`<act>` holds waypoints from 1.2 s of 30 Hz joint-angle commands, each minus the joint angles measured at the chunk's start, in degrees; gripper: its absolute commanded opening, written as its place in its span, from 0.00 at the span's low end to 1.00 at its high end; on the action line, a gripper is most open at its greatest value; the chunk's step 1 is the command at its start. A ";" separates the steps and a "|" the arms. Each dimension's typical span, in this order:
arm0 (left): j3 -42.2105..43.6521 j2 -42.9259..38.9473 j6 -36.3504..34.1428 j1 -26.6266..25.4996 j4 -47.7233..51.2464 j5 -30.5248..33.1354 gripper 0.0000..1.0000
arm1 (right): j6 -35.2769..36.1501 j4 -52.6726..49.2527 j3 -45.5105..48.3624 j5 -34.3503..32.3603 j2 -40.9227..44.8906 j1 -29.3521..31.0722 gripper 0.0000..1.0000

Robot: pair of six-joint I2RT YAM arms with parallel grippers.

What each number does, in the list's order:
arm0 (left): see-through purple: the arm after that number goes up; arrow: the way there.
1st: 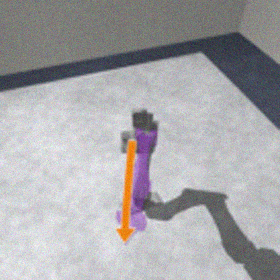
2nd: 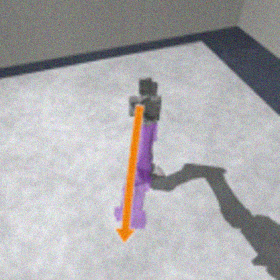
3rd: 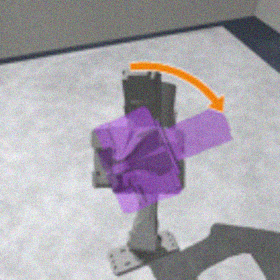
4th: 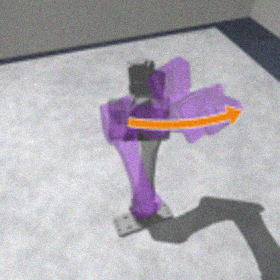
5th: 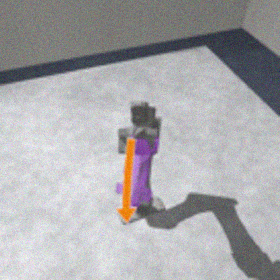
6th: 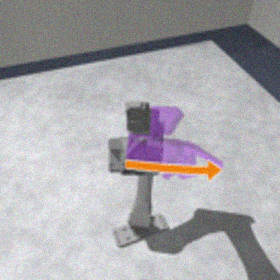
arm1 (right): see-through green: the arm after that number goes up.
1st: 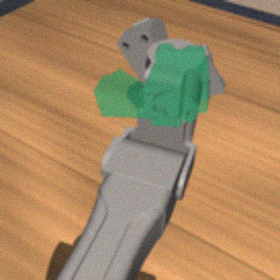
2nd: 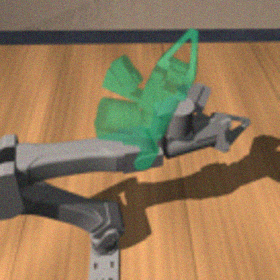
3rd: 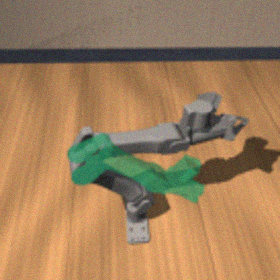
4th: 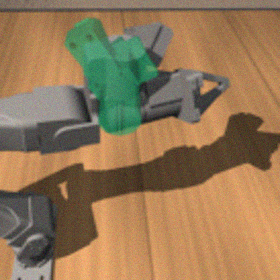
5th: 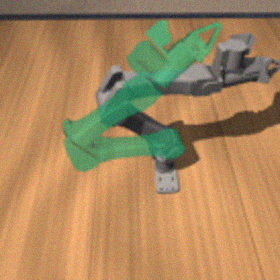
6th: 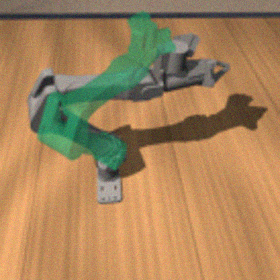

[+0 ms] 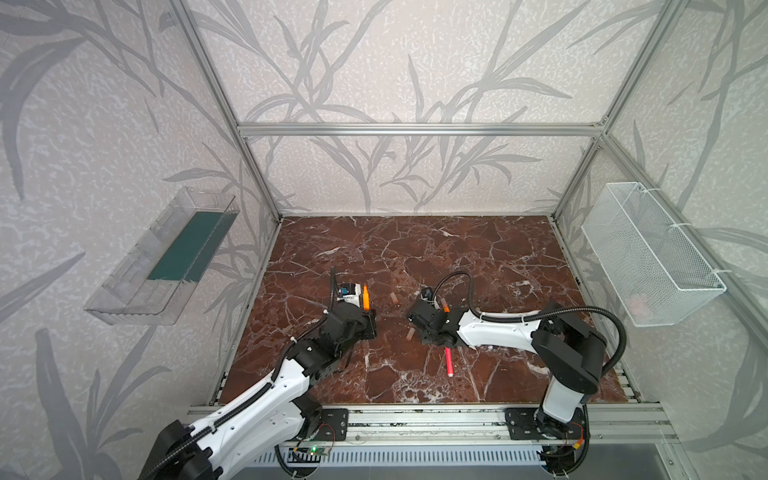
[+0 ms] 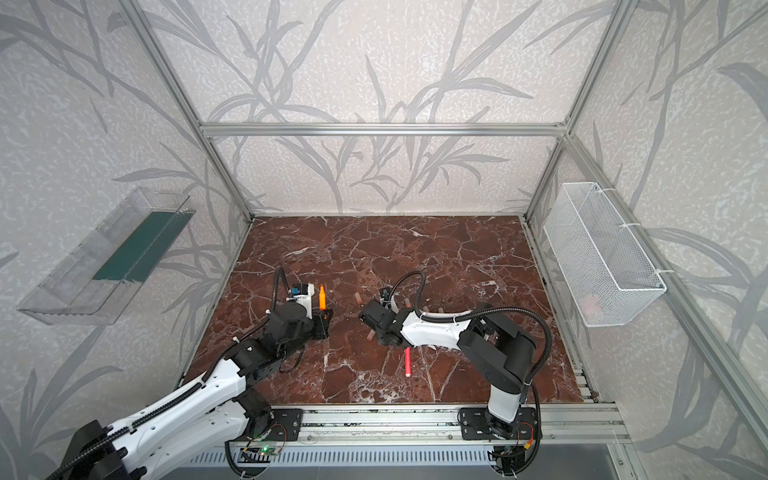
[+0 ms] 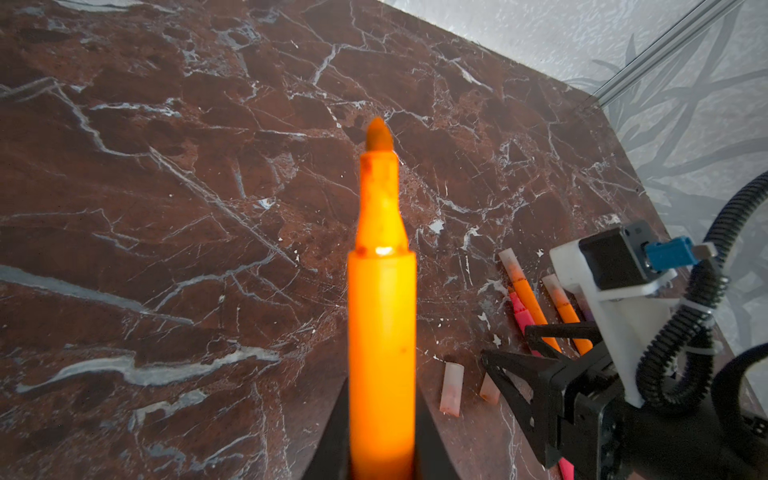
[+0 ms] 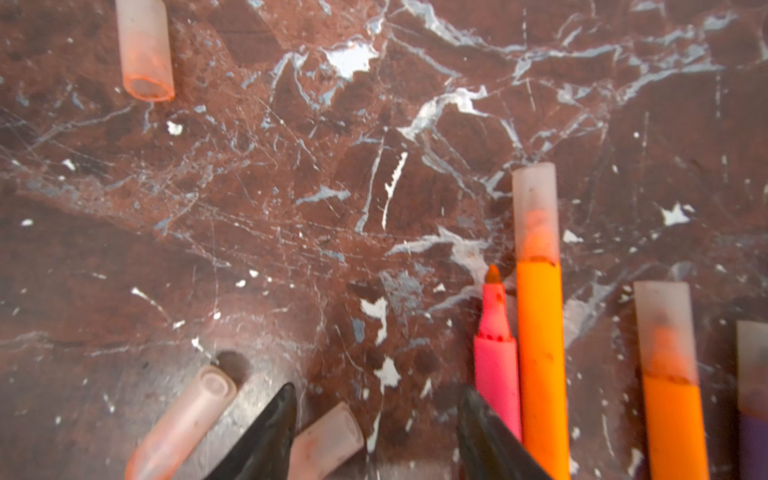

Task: Insert the pens into the pen caps
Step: 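Move the right gripper over the loose pale pink caps on the table, then lower the right gripper, grasp a pale pink cap and lift it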

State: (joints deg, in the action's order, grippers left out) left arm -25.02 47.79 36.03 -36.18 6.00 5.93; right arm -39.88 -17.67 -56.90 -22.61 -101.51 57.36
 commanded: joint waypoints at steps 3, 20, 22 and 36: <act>0.59 -2.47 0.24 0.40 2.80 2.24 0.00 | -3.15 -0.63 1.02 -1.73 1.11 0.91 0.59; 0.12 -3.15 -0.92 0.40 2.09 1.20 0.00 | -8.66 -0.42 2.34 -3.12 -0.56 5.40 0.51; 0.23 -3.10 -0.81 0.37 1.89 0.81 0.00 | -9.37 -0.35 3.03 -3.38 -0.31 5.49 0.48; 0.70 -3.57 -0.52 0.36 1.67 0.49 0.00 | -9.84 2.96 4.71 -3.52 0.03 5.32 0.44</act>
State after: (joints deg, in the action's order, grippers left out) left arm -24.99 45.08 35.57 -36.18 8.19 6.04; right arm -49.69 -13.98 -51.53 -25.36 -100.22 62.57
